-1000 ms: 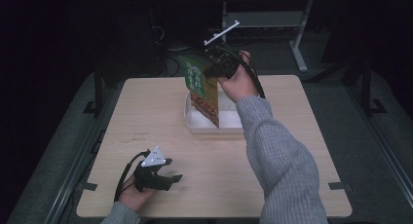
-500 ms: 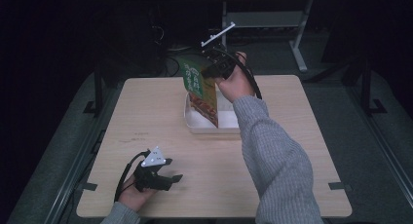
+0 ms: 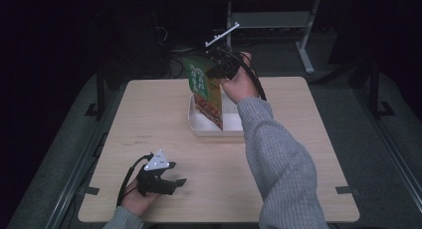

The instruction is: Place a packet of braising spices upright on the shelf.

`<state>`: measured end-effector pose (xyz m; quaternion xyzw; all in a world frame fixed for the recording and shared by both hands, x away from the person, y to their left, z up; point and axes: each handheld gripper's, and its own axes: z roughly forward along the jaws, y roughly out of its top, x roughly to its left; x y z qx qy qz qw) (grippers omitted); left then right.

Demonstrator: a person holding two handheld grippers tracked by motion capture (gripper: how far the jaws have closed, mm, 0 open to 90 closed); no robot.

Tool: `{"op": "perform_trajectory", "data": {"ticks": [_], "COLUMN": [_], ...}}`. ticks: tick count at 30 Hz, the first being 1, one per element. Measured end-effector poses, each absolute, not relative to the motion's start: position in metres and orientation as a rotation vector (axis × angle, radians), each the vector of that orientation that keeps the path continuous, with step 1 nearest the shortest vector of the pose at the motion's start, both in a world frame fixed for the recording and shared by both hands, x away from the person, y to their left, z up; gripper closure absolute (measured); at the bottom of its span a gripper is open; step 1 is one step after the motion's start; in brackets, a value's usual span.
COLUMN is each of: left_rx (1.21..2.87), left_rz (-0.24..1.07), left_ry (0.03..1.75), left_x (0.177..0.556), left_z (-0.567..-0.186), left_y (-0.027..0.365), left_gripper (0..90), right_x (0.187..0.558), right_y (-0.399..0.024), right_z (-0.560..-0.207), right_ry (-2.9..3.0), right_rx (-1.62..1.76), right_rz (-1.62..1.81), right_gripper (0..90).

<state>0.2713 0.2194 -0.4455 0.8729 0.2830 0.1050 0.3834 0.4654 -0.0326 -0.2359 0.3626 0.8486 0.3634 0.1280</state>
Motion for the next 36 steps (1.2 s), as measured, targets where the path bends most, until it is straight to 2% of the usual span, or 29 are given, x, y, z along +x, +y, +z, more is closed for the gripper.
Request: {"op": "perform_trajectory", "data": {"ticks": [36], "left_rx": [2.224], "left_rz": [0.27], "left_ry": [0.719], "left_x": [0.271], "left_z": [-0.445], "left_y": [0.219], "left_gripper": [28.9], "right_x": [0.471], "right_y": [-0.024], "right_z": [-0.258], "right_ry": [2.508], "right_rx": [1.094], "right_rz": [1.022], "right_gripper": [89.4]}}
